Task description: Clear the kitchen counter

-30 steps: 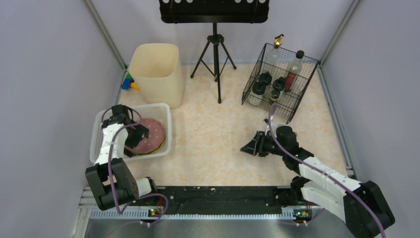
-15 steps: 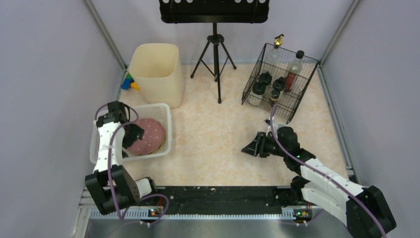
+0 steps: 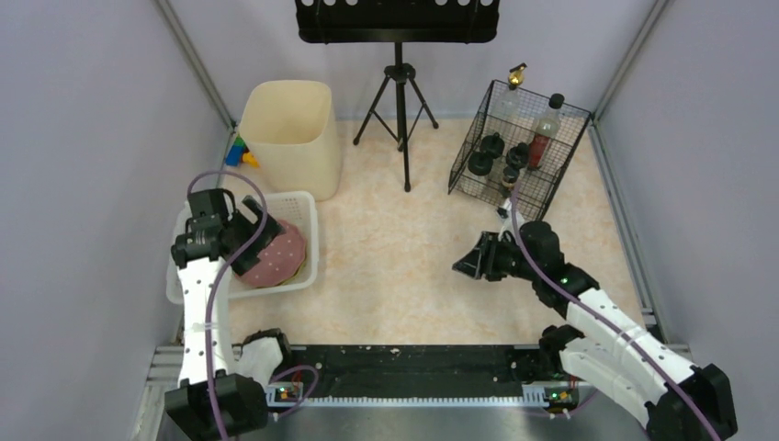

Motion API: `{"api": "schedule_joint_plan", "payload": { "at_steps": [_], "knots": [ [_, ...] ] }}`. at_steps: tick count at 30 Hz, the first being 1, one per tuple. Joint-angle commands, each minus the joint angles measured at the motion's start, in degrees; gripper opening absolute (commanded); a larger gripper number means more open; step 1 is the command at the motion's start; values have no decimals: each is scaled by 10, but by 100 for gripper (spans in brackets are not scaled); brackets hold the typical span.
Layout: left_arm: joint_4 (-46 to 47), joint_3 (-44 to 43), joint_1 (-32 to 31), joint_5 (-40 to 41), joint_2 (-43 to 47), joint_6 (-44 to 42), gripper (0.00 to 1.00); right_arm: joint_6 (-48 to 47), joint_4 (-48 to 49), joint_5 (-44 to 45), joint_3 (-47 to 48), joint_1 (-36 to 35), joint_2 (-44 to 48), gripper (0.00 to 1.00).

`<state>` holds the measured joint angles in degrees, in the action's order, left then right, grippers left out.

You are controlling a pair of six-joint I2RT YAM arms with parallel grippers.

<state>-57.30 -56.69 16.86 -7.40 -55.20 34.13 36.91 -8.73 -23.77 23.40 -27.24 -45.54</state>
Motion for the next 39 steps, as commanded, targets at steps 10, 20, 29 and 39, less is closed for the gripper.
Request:
{"api": "schedule_joint_plan", "payload": {
  "at_steps": [10, 20, 29, 39],
  "knots": [
    [65, -35, -154, 44, -41, -17, 99, -57, -134, 61, 142, -3, 29, 47],
    [130, -3, -223, 104, -121, -3, 98, -52, -131, 57, 126, -3, 23, 47],
    [151, -7, -304, 156, -178, 7, 90, -81, -204, 130, 155, -3, 44, 48],
    [154, -23, -352, 180, -241, -2, 68, -82, -240, 149, 180, -3, 68, 49]
  ]
}}
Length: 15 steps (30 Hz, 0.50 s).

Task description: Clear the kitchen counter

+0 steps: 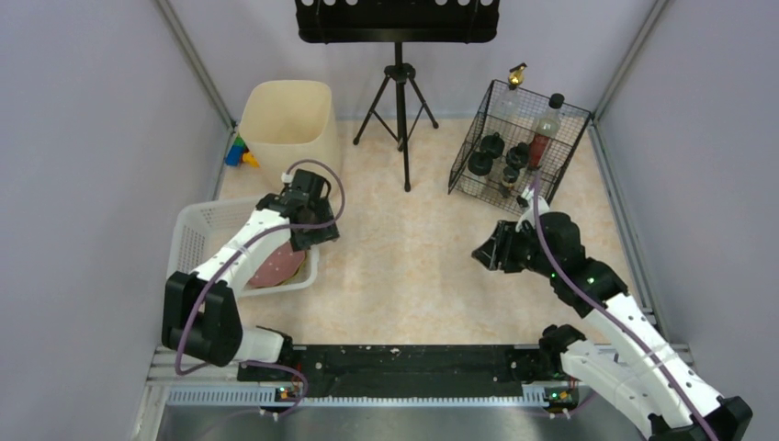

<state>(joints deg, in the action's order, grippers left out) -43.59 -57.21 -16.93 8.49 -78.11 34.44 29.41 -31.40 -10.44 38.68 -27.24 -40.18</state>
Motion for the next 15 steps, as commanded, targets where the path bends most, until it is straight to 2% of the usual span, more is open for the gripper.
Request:
{"api": "schedule_joint_plan", "payload": {
  "at_steps": [1, 3, 5, 13, 15],
  "knots": [
    [17, -18, -18, 23, -15, -6, 66, -7, -17, 17, 28, -3, 16, 49],
    [19, -16, -24, 27, -20, -8, 62, -6, -26, 22, 31, -3, 20, 49],
    [24, -14, -29, 28, -21, -10, 54, -7, -37, 30, 35, -3, 25, 49],
    [31, -22, -66, 28, -33, -20, 2, -6, -85, 117, 51, -3, 15, 50],
    [39, -18, -77, 14, -35, -20, 0, 6, -96, 156, 57, -3, 11, 50]
  ]
}}
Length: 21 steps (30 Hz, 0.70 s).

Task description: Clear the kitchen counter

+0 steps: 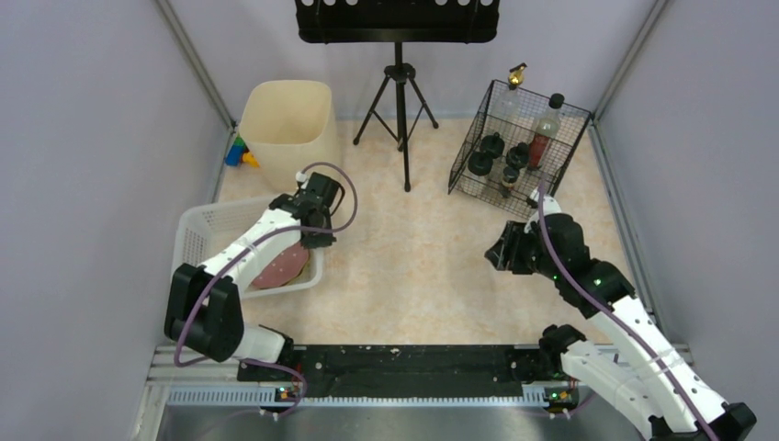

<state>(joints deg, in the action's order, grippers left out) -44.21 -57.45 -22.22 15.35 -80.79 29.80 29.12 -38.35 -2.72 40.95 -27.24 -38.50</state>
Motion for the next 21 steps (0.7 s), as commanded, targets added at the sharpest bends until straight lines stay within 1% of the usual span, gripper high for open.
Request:
{"api": "schedule_joint_plan", "payload": {
  "at_steps": [1, 3, 6, 12, 16, 21],
  "knots": [
    [50, -13, -32, -61, -6, 29, 0, 12, -30, 101, 37, -3, -7, 50],
    [60, -13, -52, -74, -2, 36, 0, 19, -36, 139, 42, -3, -11, 50],
    [72, -20, -84, -89, 4, 44, 0, 24, -37, 169, 50, -2, -35, 51],
    [87, -53, -148, -108, 2, 55, 0, 17, -19, 198, 67, 1, -98, 51],
    [111, -75, -211, -121, -26, 64, 0, 11, -1, 204, 69, 10, -142, 51],
    [138, -106, -291, -117, -83, 79, 0, 3, 29, 200, 71, 20, -180, 50]
  ]
}}
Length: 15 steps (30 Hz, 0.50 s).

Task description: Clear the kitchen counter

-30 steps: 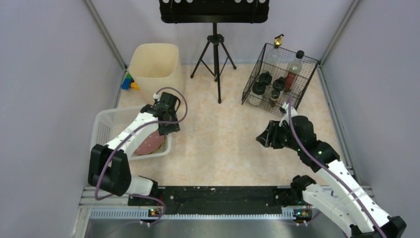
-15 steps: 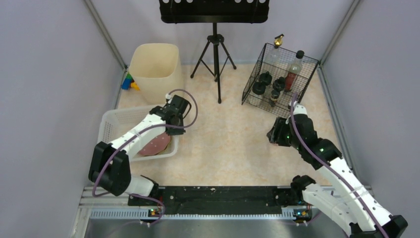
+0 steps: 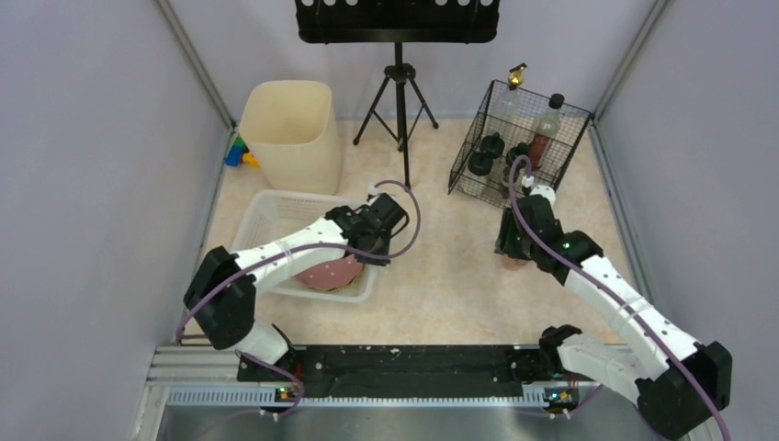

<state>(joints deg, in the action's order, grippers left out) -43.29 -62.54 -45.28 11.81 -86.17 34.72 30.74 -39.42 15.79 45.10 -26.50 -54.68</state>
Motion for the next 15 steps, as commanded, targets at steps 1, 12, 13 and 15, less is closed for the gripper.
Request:
{"api": "schedule_joint_plan", "payload": {
  "at_steps": [1, 12, 13, 15],
  "knots": [
    [132, -63, -76, -82, -41, 32, 0, -15, 43, 17, 31, 15, -25, 50],
    [144, -160, -206, -80, -138, 60, 0, -33, 74, 7, 21, 49, -77, 49],
    [145, -164, -216, -80, -142, 63, 0, -33, 76, 1, 20, 52, -81, 49],
    [148, -168, -237, -75, -147, 70, 0, -33, 83, -6, 16, 56, -87, 47]
  ]
}}
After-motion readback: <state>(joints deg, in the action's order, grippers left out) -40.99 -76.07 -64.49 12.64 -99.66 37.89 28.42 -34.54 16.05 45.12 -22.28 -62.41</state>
